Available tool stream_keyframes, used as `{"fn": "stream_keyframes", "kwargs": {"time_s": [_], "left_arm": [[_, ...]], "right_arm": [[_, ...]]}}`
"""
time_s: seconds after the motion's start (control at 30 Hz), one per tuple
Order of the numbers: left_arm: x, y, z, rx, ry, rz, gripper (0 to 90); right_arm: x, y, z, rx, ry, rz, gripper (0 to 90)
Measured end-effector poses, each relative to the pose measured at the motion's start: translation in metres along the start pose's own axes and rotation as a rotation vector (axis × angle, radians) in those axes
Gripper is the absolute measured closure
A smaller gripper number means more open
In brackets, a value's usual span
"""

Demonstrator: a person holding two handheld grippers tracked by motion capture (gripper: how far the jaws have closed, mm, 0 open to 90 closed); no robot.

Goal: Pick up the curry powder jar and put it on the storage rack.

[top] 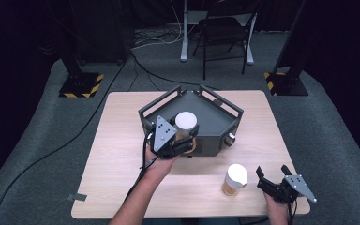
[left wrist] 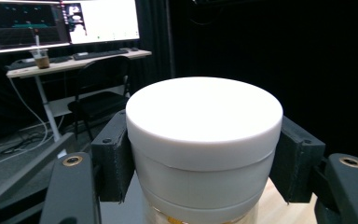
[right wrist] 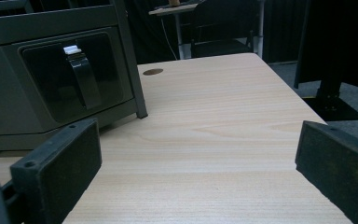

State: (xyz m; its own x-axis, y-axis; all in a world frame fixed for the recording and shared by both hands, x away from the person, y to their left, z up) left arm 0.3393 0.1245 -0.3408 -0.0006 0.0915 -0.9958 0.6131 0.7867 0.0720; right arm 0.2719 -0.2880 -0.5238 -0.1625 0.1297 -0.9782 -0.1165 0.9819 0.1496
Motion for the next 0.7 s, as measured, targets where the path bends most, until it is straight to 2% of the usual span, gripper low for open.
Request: {"fn": "stream_keyframes", "kwargs": {"time_s": [0.2, 0.5, 0.7], "left_arm": [[-0.007, 0.003, 0.011, -0.055, -0.002, -0.003, 33.2], [-0.015, 0.007, 0.031, -0.106, 0.021, 0.015, 33.2], [-0.016, 0.011, 0.041, -0.167, 0.023, 0.021, 33.2]], "right_arm": [[0.0, -0.002, 0.0, -0.011, 0.003, 0.008, 0.0], [0.0, -0.001, 0.0, -0.013, 0.0, 0.007, 0.0], [0.0, 0.0, 0.0, -0.016, 0.002, -0.006, 0.0]]}}
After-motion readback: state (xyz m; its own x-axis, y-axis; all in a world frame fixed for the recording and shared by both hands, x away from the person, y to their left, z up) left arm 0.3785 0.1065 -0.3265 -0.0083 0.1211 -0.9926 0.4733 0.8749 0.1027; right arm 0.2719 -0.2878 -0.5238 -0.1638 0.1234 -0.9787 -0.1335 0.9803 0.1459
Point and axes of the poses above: each handheld gripper's, and its own axes: z roughly forward along the jaws, x roughly out of its underside, y roughly to its left, the point moved 10 cm from there along z, roughly forward along the jaws
